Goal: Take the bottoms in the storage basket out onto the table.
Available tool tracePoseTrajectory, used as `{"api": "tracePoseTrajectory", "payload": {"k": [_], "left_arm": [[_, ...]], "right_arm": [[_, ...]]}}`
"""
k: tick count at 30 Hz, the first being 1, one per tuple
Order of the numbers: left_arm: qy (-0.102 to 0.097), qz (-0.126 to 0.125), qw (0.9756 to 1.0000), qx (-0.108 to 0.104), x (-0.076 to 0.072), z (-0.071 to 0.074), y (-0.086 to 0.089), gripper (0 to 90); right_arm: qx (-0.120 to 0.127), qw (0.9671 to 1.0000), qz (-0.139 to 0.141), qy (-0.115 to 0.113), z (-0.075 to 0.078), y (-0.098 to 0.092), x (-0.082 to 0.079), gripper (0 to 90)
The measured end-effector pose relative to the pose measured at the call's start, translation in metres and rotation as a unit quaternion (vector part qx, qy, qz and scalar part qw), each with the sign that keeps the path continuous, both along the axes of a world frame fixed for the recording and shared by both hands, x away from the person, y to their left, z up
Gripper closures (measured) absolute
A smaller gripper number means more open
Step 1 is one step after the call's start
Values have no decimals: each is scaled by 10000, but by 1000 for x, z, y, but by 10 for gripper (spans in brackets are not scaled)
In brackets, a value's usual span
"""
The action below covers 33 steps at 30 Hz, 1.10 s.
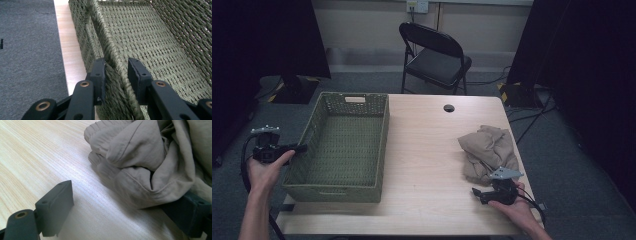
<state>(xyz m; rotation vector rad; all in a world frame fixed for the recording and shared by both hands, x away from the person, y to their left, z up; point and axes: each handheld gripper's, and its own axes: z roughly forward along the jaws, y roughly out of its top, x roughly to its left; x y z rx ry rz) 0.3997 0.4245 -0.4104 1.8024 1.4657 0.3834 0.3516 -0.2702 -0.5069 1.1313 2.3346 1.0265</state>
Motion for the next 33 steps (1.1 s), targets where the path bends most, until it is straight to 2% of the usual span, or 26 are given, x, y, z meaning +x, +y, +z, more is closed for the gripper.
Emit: {"api": "tracePoseTrajectory", "payload": {"k": [7,10,13,14,16,20,23,24,28,30,31,32,33], "left_arm": [[23,21,10000,-58,0,0,7,672],[77,126,9999,4,0,0,8,610],[-83,284,9995,-119,-3,4,8,509],[-157,307,9993,-110,-4,7,8,508],[-164,292,9992,200,-5,13,2,505],[-300,163,9989,336,-5,19,-14,494],[-307,245,9967,705,-3,23,-25,451],[-331,298,9963,738,-2,24,-27,450],[-386,378,9957,748,-4,28,-31,438],[-458,306,9962,674,-6,30,-32,439],[-486,198,9973,507,-6,31,-34,473],[-524,140,9976,437,-7,32,-37,470],[-567,125,9970,514,-7,33,-42,468]], "right_arm": [[0,10000,0,1,0,0,0,121],[1,10000,2,1,0,0,0,121],[0,10000,7,2,0,0,0,122],[-2,10000,9,2,0,0,0,121],[-3,10000,4,4,0,0,1,121],[-6,10000,3,3,0,0,1,122],[-3,10000,3,2,0,0,1,122],[-3,10000,4,2,0,0,1,121],[-2,10000,7,4,0,0,1,121],[-4,10000,8,3,0,0,1,121],[-4,10000,8,3,0,0,1,121],[-4,10000,9,3,0,0,1,121],[-5,10000,10,3,0,0,1,122]]}}
